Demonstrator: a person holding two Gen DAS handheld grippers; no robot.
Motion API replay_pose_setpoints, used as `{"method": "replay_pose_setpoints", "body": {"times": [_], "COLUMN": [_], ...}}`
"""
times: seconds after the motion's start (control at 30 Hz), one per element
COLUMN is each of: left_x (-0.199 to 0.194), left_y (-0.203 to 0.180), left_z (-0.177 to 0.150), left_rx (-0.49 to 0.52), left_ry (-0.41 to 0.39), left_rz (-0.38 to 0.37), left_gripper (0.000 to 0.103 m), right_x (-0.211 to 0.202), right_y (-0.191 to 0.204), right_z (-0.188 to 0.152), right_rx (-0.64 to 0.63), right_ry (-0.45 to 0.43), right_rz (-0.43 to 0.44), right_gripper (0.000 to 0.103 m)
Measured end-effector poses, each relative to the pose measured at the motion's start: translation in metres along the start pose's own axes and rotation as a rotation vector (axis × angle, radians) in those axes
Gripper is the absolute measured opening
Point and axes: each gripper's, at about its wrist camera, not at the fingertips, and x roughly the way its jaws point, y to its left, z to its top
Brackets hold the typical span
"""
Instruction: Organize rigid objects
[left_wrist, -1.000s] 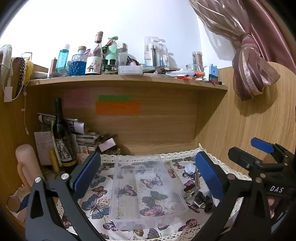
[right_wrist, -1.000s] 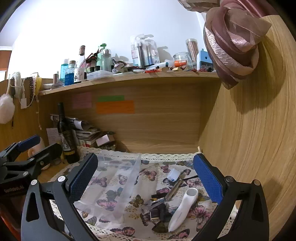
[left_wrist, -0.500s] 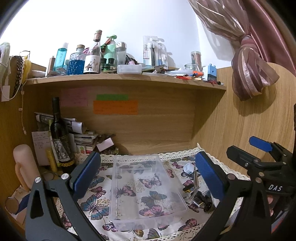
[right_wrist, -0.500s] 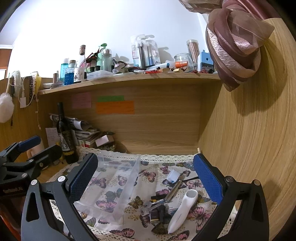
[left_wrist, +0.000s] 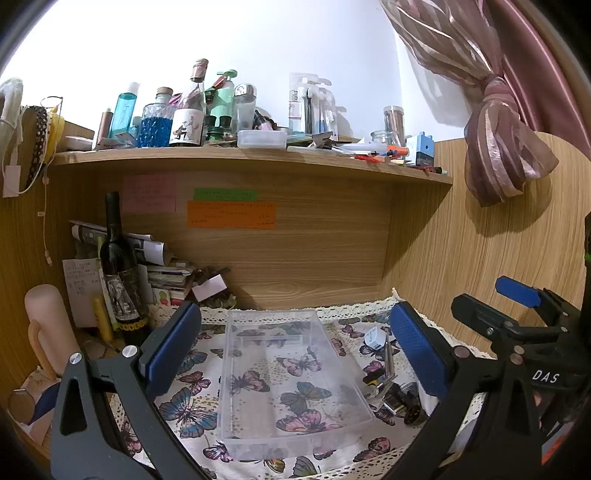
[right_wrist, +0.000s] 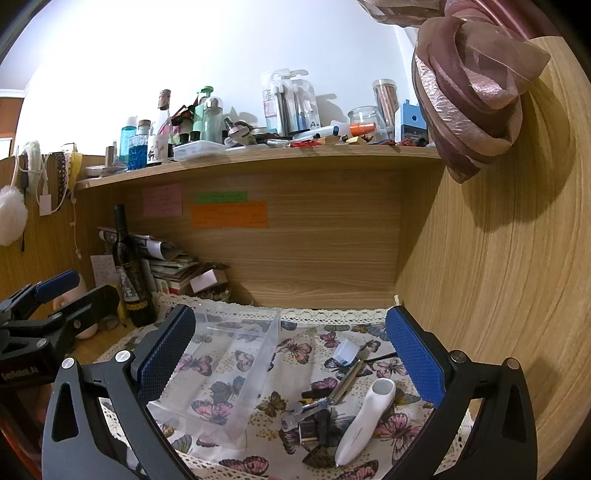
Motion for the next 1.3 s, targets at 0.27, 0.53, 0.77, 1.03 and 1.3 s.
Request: {"method": "replay_pose_setpoints", "body": {"times": [0.27, 0.53, 0.77, 1.03, 1.3], "left_x": [0.001, 0.000, -0.002, 0.003, 0.030], "left_y": [0.000, -0.002, -0.002, -0.003, 0.005], "left_z": [0.000, -0.001, -0.001, -0.002, -0.007], "left_rx": [0.001, 0.002, -0.017, -0.010, 0.011], "left_ry": [0.002, -0.003, -0.009, -0.005, 0.085], "left_rz": [-0.002, -0.002, -0.013, -0.004, -0.035], "left_gripper": [0.103, 0.103, 0.103, 0.103, 0.103], "right_x": [0.001, 0.001, -0.001, 0.003, 0.027], "right_y": [0.000, 0.000, -0.001, 0.000, -0.002], "right_z": [0.000, 0.000, -0.001, -0.001, -0.005], "right_rx": [-0.001, -0.003, -0.005, -0.006, -0.003], "right_ry": [0.000, 0.002, 0.003, 0.011, 0.049], "right_rz": [0.001, -0.002, -0.011, -0.001, 0.007], "right_gripper": [0.103, 0.103, 0.103, 0.103, 0.103]}}
